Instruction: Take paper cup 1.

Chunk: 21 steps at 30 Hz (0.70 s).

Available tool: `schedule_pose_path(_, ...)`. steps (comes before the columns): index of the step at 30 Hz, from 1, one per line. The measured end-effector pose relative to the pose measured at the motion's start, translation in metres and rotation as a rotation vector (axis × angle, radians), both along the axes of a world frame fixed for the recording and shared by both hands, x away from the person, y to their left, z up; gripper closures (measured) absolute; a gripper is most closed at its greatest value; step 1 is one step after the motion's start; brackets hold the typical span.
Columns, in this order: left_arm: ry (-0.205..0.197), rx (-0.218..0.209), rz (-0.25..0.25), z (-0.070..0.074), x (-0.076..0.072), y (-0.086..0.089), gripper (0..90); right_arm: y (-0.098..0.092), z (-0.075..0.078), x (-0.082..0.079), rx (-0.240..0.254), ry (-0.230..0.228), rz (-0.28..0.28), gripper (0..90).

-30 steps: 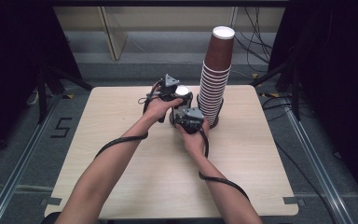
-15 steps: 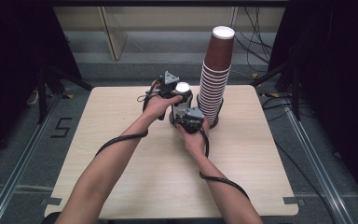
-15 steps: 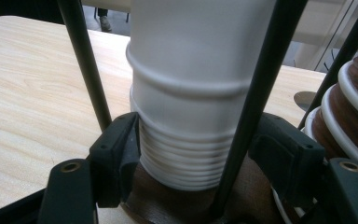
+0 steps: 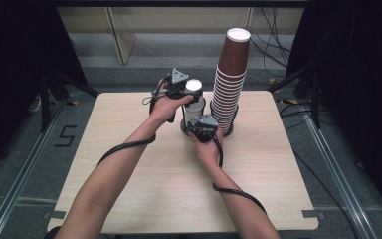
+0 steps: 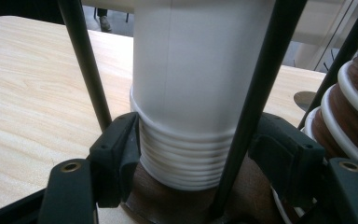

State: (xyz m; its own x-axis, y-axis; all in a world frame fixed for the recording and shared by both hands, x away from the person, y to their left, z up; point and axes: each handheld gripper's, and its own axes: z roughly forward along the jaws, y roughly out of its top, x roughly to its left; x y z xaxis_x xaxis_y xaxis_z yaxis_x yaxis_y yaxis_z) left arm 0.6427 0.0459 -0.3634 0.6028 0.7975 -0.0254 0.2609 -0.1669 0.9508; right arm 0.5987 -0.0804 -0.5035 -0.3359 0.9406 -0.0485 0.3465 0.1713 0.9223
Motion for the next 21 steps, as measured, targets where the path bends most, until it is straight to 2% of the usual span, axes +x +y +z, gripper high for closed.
schedule_pose_path(2,-0.003,-0.007,0.000,0.002,-0.001,0.000,33.6,0.000,0.001,0.000,-0.002,0.008,0.002,33.3)
schedule_pose_path(3,-0.012,-0.004,0.001,0.004,-0.002,0.001,33.6,0.000,0.000,0.001,-0.006,-0.005,-0.002,32.2)
schedule_pose_path(5,-0.020,-0.010,-0.001,0.009,-0.004,0.002,33.6,0.001,0.003,0.000,-0.008,0.018,0.031,26.7)
schedule_pose_path(7,-0.032,-0.013,0.002,0.013,-0.006,0.004,33.6,0.001,0.006,-0.002,-0.012,0.022,0.036,24.9)
schedule_pose_path(9,-0.038,-0.021,0.000,0.018,-0.009,0.007,33.6,0.001,0.006,-0.002,-0.017,0.010,0.038,24.4)
schedule_pose_path(11,-0.047,-0.021,0.001,0.023,-0.012,0.009,33.6,-0.001,0.008,-0.004,-0.014,0.019,0.049,24.1)
schedule_pose_path(12,-0.049,-0.022,-0.002,0.025,-0.013,0.011,33.6,-0.003,0.010,-0.005,-0.029,0.025,0.070,24.0)
schedule_pose_path(13,-0.054,-0.025,-0.003,0.028,-0.015,0.012,33.6,-0.005,0.011,-0.008,-0.014,0.040,0.087,24.0)
schedule_pose_path(15,-0.057,-0.033,-0.006,0.034,-0.019,0.016,33.6,-0.007,0.013,-0.010,-0.027,0.046,0.091,24.0)
schedule_pose_path(16,-0.061,-0.038,-0.007,0.037,-0.021,0.018,33.6,-0.009,0.014,-0.011,-0.051,0.062,0.101,24.0)
schedule_pose_path(17,-0.064,-0.042,-0.010,0.039,-0.023,0.020,33.6,-0.011,0.016,-0.013,-0.044,0.070,0.106,24.0)
schedule_pose_path(18,-0.068,-0.045,-0.014,0.042,-0.026,0.022,33.6,-0.013,0.018,-0.014,-0.064,0.070,0.122,24.0)
schedule_pose_path(19,-0.070,-0.046,-0.017,0.044,-0.028,0.024,33.6,-0.014,0.020,-0.016,-0.049,0.074,0.121,24.0)
schedule_pose_path(20,-0.071,-0.050,-0.022,0.046,-0.030,0.026,33.6,-0.016,0.023,-0.017,-0.063,0.081,0.138,24.1)
schedule_pose_path(21,-0.073,-0.047,-0.025,0.048,-0.032,0.028,33.6,-0.016,0.025,-0.020,-0.056,0.099,0.138,24.1)
